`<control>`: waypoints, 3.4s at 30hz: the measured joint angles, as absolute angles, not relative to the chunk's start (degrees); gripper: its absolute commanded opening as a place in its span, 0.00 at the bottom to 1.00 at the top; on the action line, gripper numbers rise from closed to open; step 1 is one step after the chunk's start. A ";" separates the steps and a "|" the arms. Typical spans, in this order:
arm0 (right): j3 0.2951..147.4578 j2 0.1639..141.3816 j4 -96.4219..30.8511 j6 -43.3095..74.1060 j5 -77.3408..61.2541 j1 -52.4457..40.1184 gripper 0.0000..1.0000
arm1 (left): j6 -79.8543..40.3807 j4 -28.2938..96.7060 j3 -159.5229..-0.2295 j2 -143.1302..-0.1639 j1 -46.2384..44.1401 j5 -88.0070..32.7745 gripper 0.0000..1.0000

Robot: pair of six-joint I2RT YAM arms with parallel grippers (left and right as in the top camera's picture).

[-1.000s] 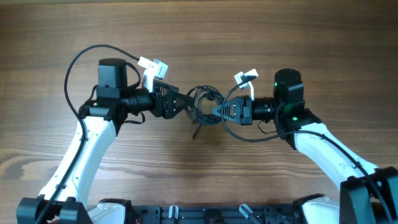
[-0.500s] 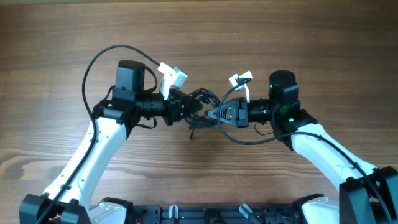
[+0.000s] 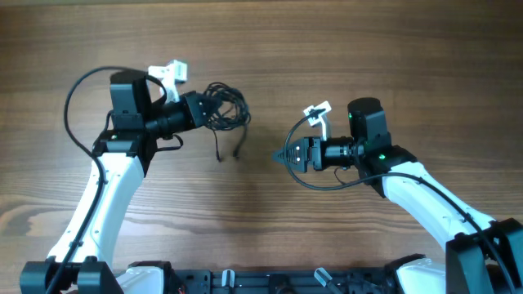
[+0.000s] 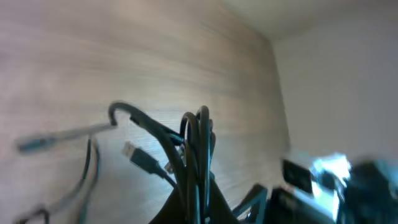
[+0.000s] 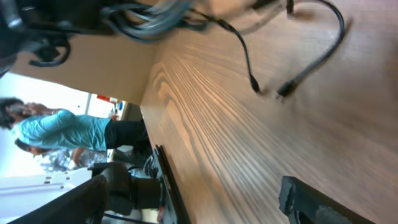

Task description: Untangle cables

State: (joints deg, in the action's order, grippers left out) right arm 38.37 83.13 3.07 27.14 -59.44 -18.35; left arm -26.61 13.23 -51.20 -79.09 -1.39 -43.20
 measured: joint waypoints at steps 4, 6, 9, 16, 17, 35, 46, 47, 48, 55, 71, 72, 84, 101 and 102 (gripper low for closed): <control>38.35 83.13 11.00 26.70 -57.95 -23.42 0.89 | -44.21 16.34 -51.20 -79.20 -2.00 -35.70 0.04; 38.35 83.13 12.91 26.72 -53.43 -28.03 0.89 | -51.96 16.32 -51.20 -79.20 -2.20 -33.89 0.04; 38.35 83.13 15.14 26.65 -42.59 -35.86 0.90 | -63.05 16.38 -51.20 -79.20 -2.20 -32.38 0.04; 38.35 84.14 22.26 26.22 -17.78 -47.29 0.85 | -84.36 17.78 -51.20 -79.20 -2.94 -31.35 0.04; 38.28 84.77 23.66 25.76 -16.10 -48.10 0.82 | -86.91 17.78 -51.20 -79.20 -3.11 -31.44 0.04; 38.24 100.99 47.29 8.73 -4.93 -50.81 0.04 | -99.79 17.54 -51.20 -79.24 -9.02 -32.88 0.04; 38.22 89.12 31.75 21.26 -19.40 -47.64 0.04 | -77.14 10.37 -51.18 -79.24 -3.46 -32.45 0.04; 38.24 86.59 29.71 22.28 -21.74 -46.63 0.04 | -74.13 10.37 -51.18 -79.24 -2.48 -32.38 0.04; 38.28 84.18 27.57 23.16 -24.12 -45.54 0.04 | -69.67 10.52 -51.18 -79.24 -1.21 -32.42 0.04; 38.30 69.47 20.91 26.41 -36.86 -36.88 0.04 | -49.60 10.70 -51.18 -79.24 0.93 -33.56 0.04; 38.26 66.83 0.47 28.58 -35.99 -15.27 0.41 | -15.29 11.07 -51.18 -79.24 2.79 -48.97 0.04; 38.24 66.83 -0.38 28.67 -35.88 -14.66 0.47 | -13.54 11.05 -51.18 -79.24 2.85 -51.13 0.04; 38.24 68.40 0.82 26.70 -38.68 -22.06 0.45 | -7.90 11.05 -51.18 -79.24 3.09 -63.90 0.04; 38.15 85.32 29.63 20.40 -31.83 -33.10 0.05 | -13.28 11.29 -51.18 -79.29 -0.47 -65.93 0.11; 38.11 85.45 30.24 21.04 -31.66 -33.08 0.05 | -13.41 11.22 -51.18 -79.29 -0.93 -66.02 0.12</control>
State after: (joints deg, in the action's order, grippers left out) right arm 38.11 85.45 30.24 21.04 -31.66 -33.08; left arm -13.41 11.22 -51.18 -79.29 -0.93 -66.02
